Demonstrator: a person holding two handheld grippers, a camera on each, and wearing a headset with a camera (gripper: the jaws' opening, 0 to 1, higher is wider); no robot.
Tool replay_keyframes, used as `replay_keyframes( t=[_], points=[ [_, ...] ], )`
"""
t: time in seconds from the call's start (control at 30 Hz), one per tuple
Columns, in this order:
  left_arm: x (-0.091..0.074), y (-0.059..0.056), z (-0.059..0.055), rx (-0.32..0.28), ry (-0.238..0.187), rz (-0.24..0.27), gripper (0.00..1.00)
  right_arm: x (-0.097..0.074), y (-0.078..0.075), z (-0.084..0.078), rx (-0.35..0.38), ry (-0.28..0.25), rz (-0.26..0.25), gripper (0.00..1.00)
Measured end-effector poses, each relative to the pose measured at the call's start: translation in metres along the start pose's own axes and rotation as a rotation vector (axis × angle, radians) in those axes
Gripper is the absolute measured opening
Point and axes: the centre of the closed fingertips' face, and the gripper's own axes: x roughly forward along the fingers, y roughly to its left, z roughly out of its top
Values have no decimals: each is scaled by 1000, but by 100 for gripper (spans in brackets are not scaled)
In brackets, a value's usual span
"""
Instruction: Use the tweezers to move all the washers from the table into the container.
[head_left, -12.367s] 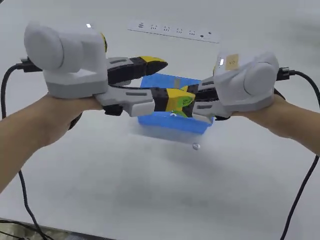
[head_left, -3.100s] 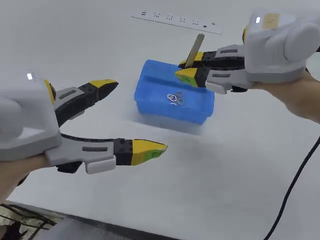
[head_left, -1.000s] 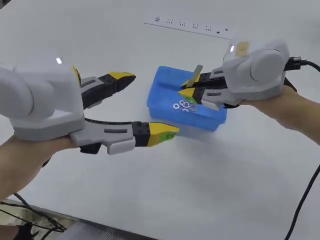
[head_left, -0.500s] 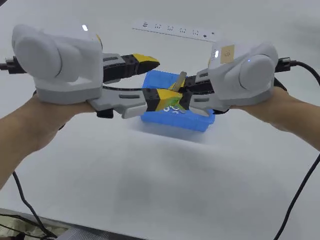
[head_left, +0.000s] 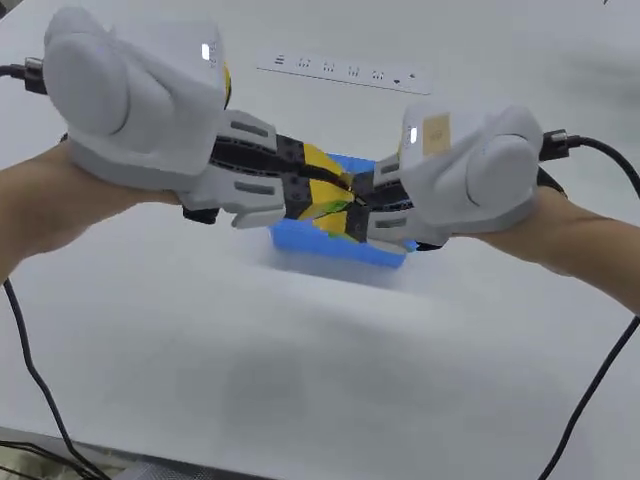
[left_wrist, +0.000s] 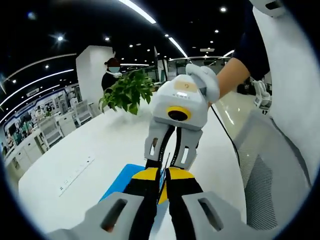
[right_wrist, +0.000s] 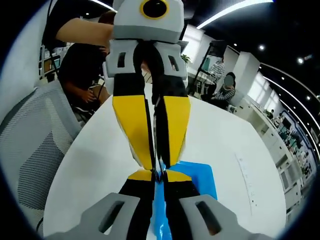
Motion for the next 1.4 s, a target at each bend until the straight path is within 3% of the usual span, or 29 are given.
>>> replay_keyframes(
  t=[0.17, 0.43, 0.57, 0.63, 0.73, 0.83, 1.13, 1.4],
  points=[
    [-6, -10, -1, 60, 28, -14, 7, -3, 12, 0, -30, 21, 22, 7],
    [-17, -26, -7, 78, 28, -68, 7, -11, 30, -2, -50, 39, 57, 7],
    [-20, -31, -18, 82, 63, -77, 7, -17, 36, -5, -41, 44, 60, 7],
    [-21, -33, -19, 65, 60, -81, 7, -20, 39, -5, -36, 43, 62, 7],
    [-20, -33, -18, 49, 54, -70, 8, -21, 41, -3, -37, 46, 62, 7],
    [-20, -33, -31, 90, 128, -69, 11, -21, 43, 1, -38, 38, 66, 7],
    [-18, -32, -32, 98, 128, -74, 8, -20, 43, 1, -40, 49, 71, 7],
    [-7, -31, -55, 75, 188, -77, 7, -22, 45, -6, -34, 59, 80, 7]
  ],
)
